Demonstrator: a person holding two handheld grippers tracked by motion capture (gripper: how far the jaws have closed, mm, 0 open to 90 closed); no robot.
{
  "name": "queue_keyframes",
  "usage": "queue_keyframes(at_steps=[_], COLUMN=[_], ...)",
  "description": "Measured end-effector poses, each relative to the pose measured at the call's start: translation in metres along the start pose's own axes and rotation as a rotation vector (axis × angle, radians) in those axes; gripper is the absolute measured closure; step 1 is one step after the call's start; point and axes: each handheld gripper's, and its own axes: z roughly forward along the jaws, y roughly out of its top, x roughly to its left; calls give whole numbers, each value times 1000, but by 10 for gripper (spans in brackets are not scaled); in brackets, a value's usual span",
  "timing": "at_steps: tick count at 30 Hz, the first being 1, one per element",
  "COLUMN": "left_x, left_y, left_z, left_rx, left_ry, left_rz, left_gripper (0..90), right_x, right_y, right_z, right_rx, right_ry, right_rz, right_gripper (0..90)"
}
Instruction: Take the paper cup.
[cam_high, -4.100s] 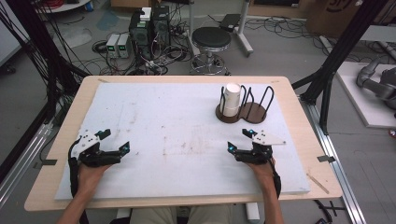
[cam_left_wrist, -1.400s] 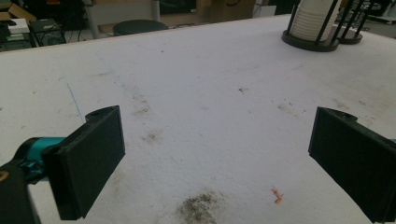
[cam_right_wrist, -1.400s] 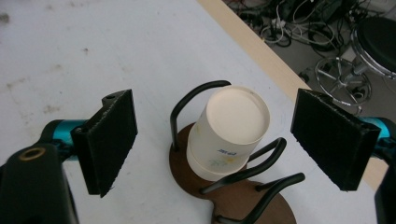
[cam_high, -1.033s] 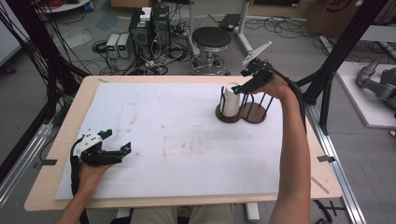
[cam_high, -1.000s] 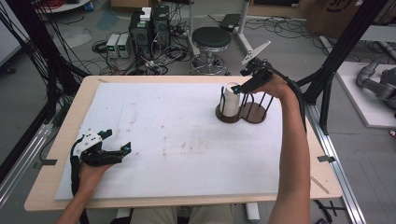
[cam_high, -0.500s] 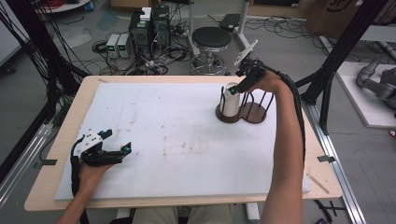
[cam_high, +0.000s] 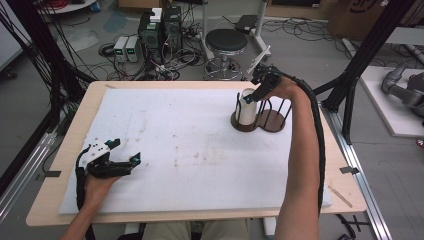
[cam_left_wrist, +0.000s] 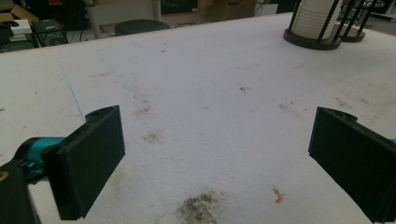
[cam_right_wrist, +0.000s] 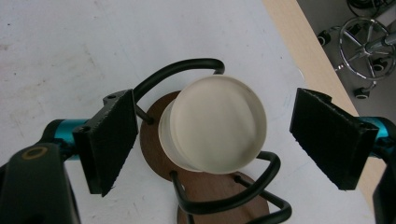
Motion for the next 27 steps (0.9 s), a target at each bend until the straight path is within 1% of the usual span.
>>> queue_keyframes(at_steps=[2,6,7,12,16,18,21,26,27], left_x=[0,0,0,0,0,0,0,0,0], left_y=[0,0,0,0,0,0,0,0,0], left_z=[0,0,0,0,0,0,0,0,0], left_rx=[-1,-2,-1,-2,-1,-1,3,4,4], left_ry=[-1,-1,-1,-1,-1,0,-1,-1,-1], left_rz=[-2,-2,-2,-2,-1,-2,0,1,1], left_gripper=[37,37,37,37,36,37,37,36,37], right_x=[-1,-2,-3,-3,-4,-4,-4,-4,-4], right_y=[2,2,3,1,-1,-2,-4,-6,-6], right_z=[4,8,10,13,15,15,18,19,19], right_rx=[7,18,21,40,45,47,72,70,77], right_ry=[4,10,20,17,30,30,22,20,22], right_rz=[0,-3,-2,3,7,7,17,21,18], right_gripper=[158,167,167,171,212,217,237,277,303])
